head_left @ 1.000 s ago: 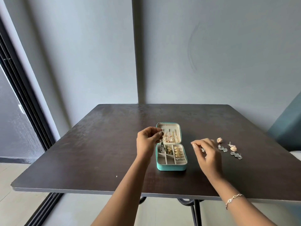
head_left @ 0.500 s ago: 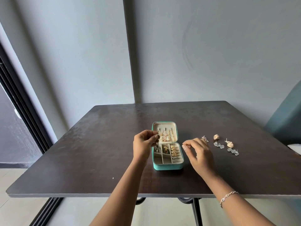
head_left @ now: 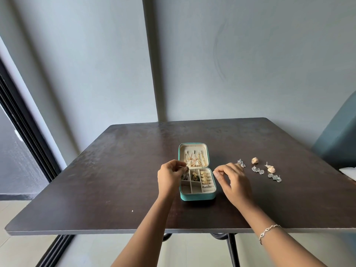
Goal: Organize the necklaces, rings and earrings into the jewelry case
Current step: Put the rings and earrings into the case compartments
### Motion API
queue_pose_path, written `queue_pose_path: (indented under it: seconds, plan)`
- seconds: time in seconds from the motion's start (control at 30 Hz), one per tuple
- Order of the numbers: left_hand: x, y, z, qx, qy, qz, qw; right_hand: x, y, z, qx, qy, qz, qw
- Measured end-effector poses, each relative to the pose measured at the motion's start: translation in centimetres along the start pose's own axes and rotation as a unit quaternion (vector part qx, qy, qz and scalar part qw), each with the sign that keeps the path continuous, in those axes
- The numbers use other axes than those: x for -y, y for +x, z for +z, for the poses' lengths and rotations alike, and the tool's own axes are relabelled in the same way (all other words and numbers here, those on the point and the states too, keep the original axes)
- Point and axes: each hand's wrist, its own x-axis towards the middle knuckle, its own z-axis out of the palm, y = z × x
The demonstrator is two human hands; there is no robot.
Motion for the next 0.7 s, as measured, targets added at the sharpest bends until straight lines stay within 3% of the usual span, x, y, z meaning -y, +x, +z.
queue_pose_path:
  seconds: [0.47,0.7]
  plan:
    - [1.1,0.0,1.0,-0.024,0.166,0.043,0.985,0.1,-0.1,0.1,0.013,-0.008,0.004,1.0]
    - [1.5,0.0,1.0,-0.058,0.139,0.027,0.988,0.0,-0.1,0.2,0.02,-0.008,0.006,1.0]
